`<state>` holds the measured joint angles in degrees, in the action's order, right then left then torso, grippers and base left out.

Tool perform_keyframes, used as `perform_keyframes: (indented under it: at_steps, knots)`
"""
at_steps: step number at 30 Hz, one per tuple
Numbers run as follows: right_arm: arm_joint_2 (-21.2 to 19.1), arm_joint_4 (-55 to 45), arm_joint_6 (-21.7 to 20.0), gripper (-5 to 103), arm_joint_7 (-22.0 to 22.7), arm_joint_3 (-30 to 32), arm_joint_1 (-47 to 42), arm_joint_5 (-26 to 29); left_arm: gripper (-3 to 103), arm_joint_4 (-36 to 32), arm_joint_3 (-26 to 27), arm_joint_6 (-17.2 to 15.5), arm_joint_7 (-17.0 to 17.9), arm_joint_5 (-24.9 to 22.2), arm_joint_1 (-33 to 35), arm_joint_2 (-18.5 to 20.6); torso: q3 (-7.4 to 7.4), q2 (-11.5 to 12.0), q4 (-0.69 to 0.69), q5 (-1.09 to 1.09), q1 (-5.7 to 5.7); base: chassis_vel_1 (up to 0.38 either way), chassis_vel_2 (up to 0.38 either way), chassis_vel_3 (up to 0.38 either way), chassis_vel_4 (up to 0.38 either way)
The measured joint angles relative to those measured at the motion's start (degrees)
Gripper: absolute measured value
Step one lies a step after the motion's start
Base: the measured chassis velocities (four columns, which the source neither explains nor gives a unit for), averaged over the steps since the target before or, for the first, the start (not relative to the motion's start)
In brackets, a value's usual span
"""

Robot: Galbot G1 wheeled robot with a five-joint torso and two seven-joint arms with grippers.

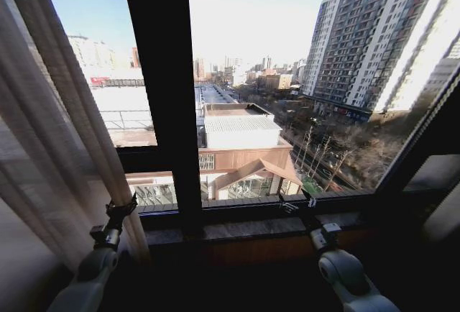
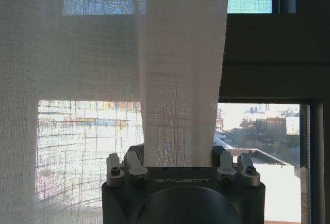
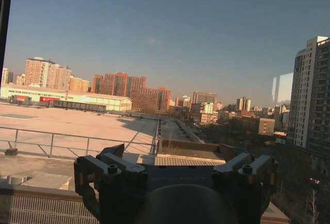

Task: Open the curtains by pulling them apart, changing their state from closed to fully open.

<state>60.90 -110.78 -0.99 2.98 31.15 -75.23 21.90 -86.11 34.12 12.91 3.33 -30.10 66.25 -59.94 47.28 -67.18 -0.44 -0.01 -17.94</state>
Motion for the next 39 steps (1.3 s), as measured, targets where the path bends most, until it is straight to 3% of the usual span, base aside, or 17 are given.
perform_keyframes:
  at_steps: [3, 7, 9, 15, 17, 19, 29, 39]
  knots:
    - [0.00, 0.00, 0.00, 100, 0.00, 0.00, 0.00, 0.00, 58, -0.01, 0.03, 0.24, -0.08, 0.00, 0.08, -0.21, 0.00, 0.00, 0.00, 0.00, 0.00, 0.000, 0.000, 0.000, 0.000]
    - [0.00, 0.00, 0.00, 100, 0.00, 0.00, 0.00, 0.00, 37, -0.03, -0.12, 0.28, -0.18, 0.12, -0.17, -0.38, 0.00, 0.00, -0.01, 0.01, 0.00, 0.000, 0.000, 0.000, 0.000]
    - [0.00, 0.00, 0.00, 100, 0.00, 0.00, 0.00, 0.00, 37, -0.03, -0.15, 0.28, -0.19, 0.16, -0.23, -0.43, 0.00, 0.00, -0.01, 0.00, 0.00, 0.000, 0.000, 0.000, 0.000]
    - [0.00, 0.00, 0.00, 100, 0.00, 0.00, 0.00, 0.00, 10, -0.30, 0.37, 0.40, -0.18, 0.30, 0.15, -0.55, 0.00, 0.00, -0.02, 0.00, 0.00, 0.000, 0.000, 0.000, 0.000]
    - [0.00, 0.00, 0.00, 100, 0.00, 0.00, 0.00, 0.00, 10, -0.61, 0.80, 0.40, -0.15, 0.36, 0.44, -0.57, 0.00, 0.00, -0.01, 0.00, 0.00, 0.000, 0.000, 0.000, 0.000]
    - [0.00, 0.00, 0.00, 100, 0.00, 0.00, 0.00, 0.00, 2, -1.88, 2.37, 0.30, 0.49, 0.64, 1.79, -0.83, 0.00, 0.00, -0.01, 0.01, 0.00, 0.000, 0.000, 0.000, 0.000]
    - [0.00, 0.00, 0.00, 100, 0.00, 0.00, 0.00, 0.00, 1, -4.75, 7.37, 0.96, 1.20, 0.39, 6.77, -0.71, -0.01, 0.00, 0.00, 0.01, 0.00, 0.000, 0.000, 0.000, 0.000]
    - [0.00, 0.00, 0.00, 100, 0.00, 0.00, 0.00, 0.00, 1, -5.48, 8.54, 1.39, 0.98, 0.17, 7.94, -0.95, -0.01, 0.00, -0.02, 0.01, 0.00, 0.014, 0.020, -0.020, -0.023]
